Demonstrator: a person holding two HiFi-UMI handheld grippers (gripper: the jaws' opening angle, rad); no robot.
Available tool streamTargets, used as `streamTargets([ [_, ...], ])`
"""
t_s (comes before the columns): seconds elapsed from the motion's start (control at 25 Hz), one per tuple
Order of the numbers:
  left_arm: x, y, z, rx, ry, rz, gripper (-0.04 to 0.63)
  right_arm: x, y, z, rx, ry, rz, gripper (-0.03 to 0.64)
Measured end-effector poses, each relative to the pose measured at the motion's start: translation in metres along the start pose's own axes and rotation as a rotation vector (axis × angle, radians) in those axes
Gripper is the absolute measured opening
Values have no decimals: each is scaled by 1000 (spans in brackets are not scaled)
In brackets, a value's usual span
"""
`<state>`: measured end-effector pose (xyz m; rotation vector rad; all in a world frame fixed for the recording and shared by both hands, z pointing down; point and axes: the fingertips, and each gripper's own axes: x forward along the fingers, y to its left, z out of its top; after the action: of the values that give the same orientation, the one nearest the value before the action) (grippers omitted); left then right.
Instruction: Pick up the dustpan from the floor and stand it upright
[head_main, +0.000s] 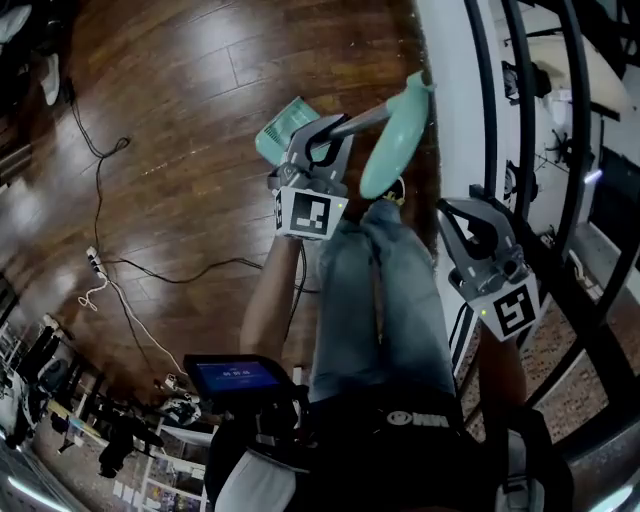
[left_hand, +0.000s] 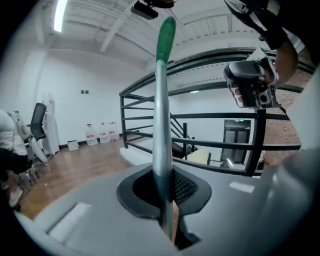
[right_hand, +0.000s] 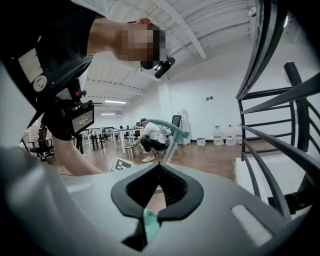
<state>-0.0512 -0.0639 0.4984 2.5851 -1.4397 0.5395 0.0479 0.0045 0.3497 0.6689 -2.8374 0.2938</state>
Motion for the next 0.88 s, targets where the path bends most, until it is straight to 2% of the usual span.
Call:
streamTargets([
  [0.12, -15, 1, 1, -36, -53, 28, 32, 9, 20, -5, -4, 2, 31, 3],
  [0.32, -13, -13, -25, -39, -29, 22, 26, 20, 36, -18, -31, 31, 69, 3],
  [0.52, -9, -27, -51, -46, -5, 16, 26, 20, 33, -17, -19, 57, 69, 3],
  [0.8, -17, -34, -67, -52, -36, 31, 28, 10, 26, -20, 23, 49, 43, 3],
  [0.88, -21, -31, -73, -66, -23, 38, 31, 8, 23, -21, 49, 40, 37, 3],
])
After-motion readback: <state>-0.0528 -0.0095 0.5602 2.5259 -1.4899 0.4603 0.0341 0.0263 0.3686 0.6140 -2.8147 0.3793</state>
